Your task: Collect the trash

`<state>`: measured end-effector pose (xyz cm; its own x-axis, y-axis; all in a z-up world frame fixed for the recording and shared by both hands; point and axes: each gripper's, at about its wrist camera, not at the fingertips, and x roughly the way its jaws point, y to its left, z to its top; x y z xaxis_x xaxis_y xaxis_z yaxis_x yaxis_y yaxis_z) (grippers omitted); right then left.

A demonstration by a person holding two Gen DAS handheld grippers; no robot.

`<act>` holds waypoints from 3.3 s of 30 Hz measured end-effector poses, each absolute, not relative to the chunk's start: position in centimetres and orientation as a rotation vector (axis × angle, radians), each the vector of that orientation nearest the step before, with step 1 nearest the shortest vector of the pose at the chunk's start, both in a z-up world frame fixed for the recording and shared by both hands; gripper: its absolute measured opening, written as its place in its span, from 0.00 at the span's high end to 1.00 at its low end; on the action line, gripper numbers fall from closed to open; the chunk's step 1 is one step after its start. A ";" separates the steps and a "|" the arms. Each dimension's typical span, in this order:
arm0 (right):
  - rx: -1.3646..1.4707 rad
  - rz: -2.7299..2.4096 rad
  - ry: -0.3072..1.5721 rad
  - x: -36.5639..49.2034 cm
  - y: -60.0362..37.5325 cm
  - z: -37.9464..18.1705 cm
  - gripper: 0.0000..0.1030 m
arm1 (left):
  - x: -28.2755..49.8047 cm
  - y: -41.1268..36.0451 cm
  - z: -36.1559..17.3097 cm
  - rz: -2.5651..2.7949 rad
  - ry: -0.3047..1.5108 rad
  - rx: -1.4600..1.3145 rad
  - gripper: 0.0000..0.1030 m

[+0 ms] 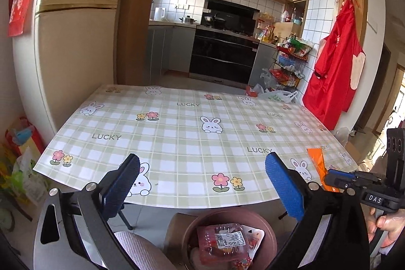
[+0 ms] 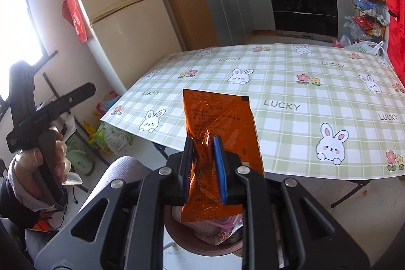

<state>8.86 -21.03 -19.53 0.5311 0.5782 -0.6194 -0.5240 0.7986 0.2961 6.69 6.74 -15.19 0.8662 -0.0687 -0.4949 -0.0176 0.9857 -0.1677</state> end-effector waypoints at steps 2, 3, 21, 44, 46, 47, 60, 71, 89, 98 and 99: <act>0.064 0.671 0.775 8.6 -20.3 -19.7 0.80 | 6.2 7.4 -15.0 -0.012 0.506 -0.179 0.06; 0.058 0.677 0.780 8.6 -19.9 -19.8 0.80 | 5.9 7.6 -14.9 -0.009 0.498 -0.177 0.06; -0.004 0.724 0.864 8.2 -16.8 -21.6 0.76 | 5.6 9.4 -16.4 0.029 0.534 -0.193 0.06; -0.117 0.408 0.655 8.4 -21.4 -13.9 0.06 | 5.4 4.8 -12.5 -0.090 0.478 -0.005 0.06; -0.127 0.376 0.633 8.3 -22.1 -12.7 0.06 | 5.3 4.2 -11.4 -0.110 0.458 0.024 0.06; -0.133 0.357 0.618 8.2 -22.4 -12.0 0.06 | 5.3 3.9 -10.9 -0.119 0.448 0.036 0.06; -0.093 0.247 0.491 6.8 -26.1 -6.4 0.06 | 5.4 1.5 -5.2 -0.198 0.340 0.096 0.06; -0.097 0.209 0.485 6.7 -26.7 -6.2 0.06 | 5.5 0.0 -4.6 -0.200 0.328 0.133 0.06; -0.090 0.198 0.486 6.7 -26.5 -6.1 0.06 | 6.0 0.2 -4.9 -0.196 0.341 0.141 0.06; -0.086 0.196 0.489 6.7 -26.5 -6.1 0.06 | 5.8 0.3 -4.9 -0.194 0.343 0.144 0.06; -0.086 0.198 0.490 6.7 -26.5 -6.2 0.06 | 5.8 0.3 -5.0 -0.194 0.344 0.146 0.06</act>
